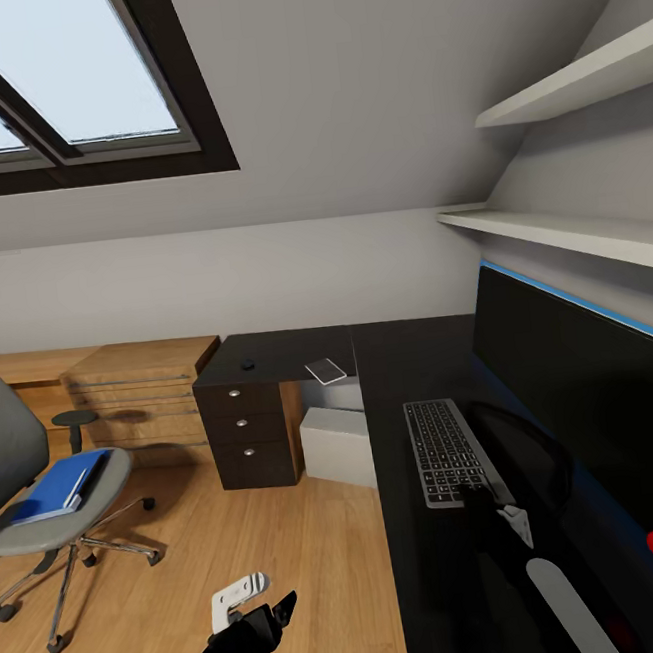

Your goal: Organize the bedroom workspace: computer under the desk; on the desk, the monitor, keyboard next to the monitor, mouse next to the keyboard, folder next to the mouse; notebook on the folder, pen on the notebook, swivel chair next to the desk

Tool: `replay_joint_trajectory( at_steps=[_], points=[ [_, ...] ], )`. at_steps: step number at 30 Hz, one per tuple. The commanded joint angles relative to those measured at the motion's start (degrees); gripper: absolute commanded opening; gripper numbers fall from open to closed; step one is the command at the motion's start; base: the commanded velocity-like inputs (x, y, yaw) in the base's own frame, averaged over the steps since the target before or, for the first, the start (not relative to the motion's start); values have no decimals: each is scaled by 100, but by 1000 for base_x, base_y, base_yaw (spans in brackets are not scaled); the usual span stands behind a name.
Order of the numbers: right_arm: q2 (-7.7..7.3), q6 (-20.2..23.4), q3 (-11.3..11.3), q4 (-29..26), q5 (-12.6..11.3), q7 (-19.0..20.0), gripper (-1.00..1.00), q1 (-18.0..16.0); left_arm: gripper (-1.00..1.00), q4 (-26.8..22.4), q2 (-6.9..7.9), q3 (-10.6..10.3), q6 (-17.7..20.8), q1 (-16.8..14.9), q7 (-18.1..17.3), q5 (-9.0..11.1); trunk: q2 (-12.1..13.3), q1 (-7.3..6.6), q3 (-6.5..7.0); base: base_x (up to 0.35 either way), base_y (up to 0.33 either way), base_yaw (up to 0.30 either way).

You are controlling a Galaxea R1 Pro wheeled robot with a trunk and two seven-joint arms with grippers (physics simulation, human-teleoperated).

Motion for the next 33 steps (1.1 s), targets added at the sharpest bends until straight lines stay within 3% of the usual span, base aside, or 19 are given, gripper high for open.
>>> replay_joint_trajectory(
  at_steps=[1,33],
  points=[
    [6,34,-18,-11,-42,-22,-100,-2,100,-10,0,-2,18,-1,50,61,-5,1,-6,0,0,0],
    [6,34,-18,-11,-18,-18,-100,-2,100,8,0,-2,18,-1,50,69,-5,1,-6,0,-14,0]
  ],
)
